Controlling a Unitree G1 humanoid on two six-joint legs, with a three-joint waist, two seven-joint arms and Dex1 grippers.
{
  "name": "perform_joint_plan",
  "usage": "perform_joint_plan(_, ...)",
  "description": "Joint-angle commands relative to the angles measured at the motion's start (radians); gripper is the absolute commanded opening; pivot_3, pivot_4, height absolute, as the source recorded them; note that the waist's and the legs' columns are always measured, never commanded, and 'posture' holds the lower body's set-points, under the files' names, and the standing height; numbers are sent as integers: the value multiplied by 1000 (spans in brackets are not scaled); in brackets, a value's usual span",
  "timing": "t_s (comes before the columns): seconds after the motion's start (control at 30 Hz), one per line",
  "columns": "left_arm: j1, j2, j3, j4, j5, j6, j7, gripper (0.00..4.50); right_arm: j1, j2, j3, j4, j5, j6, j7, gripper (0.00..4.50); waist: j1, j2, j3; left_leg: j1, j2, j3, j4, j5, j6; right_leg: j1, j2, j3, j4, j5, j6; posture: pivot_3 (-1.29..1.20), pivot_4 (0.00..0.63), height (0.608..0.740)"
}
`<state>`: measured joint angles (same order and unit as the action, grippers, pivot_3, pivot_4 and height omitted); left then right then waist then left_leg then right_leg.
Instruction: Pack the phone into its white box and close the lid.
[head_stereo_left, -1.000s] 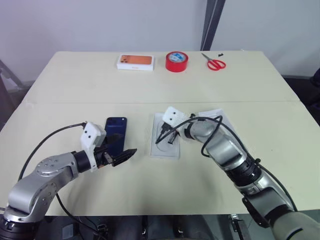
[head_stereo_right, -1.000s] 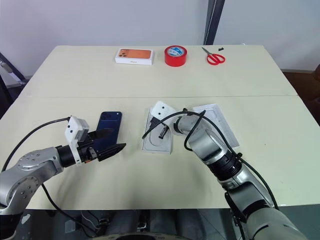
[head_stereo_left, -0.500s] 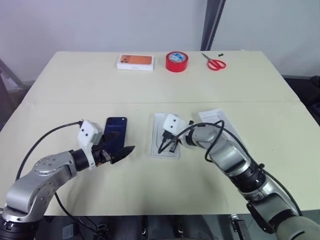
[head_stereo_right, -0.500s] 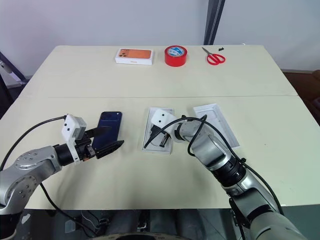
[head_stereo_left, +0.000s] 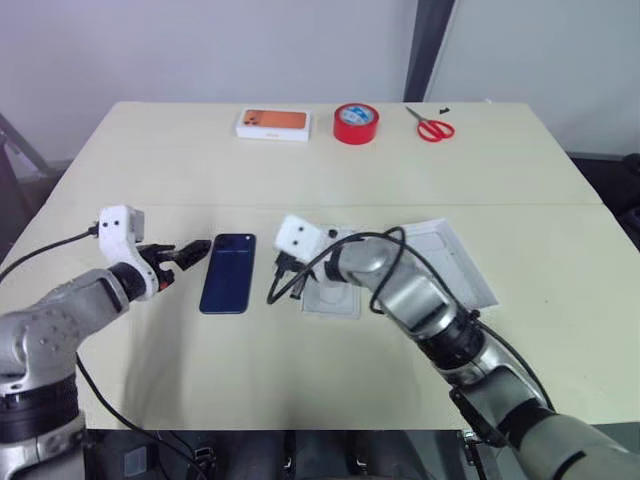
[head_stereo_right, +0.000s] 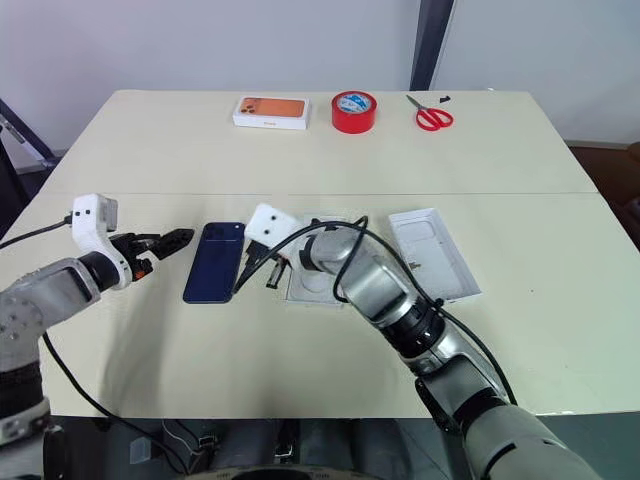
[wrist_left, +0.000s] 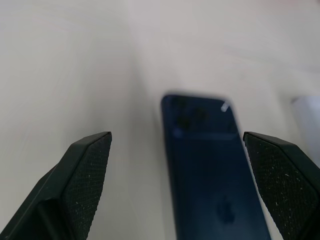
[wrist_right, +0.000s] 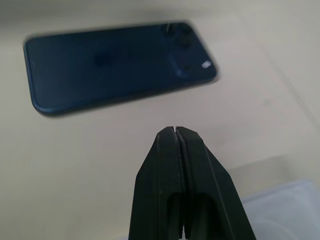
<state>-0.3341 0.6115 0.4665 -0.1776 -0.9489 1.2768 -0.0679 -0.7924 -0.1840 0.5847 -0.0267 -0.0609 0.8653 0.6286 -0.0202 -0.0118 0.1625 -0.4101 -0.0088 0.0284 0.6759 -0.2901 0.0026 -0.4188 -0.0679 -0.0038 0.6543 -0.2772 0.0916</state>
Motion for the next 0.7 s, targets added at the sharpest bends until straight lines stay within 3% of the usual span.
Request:
perform_joint_plan(0.03,-77,-12,49,63,-46,139,38,4478,-56,50,46,79,-37,-28,-12,30,0,0,0,0,0,0,0,0,-1,0,0,0,1,0,0,0,150,725)
perform_joint_plan(0.2,-150,-41,55,145,-37,322,35,4478,-69,75,106,167,-85,-68,-7,30,-1,-1,0,0,0,0,1,3,-5,-2,1,0,4,0,0,0,150,725)
perform_joint_plan(0.5,-134,-59,-12,222,-157,338,69,4478,-64,144,107,225,-108,-123,8,30,-3,-1,-1,1,0,0,1,3,-7,-2,0,1,7,0,0,0,150,725)
perform_joint_plan(0.7,-127,-105,14,251,-290,338,150,4478,-65,172,87,232,-113,-155,20,30,2,0,-2,1,-1,0,1,3,-6,-2,-3,0,7,0,0,0,150,725)
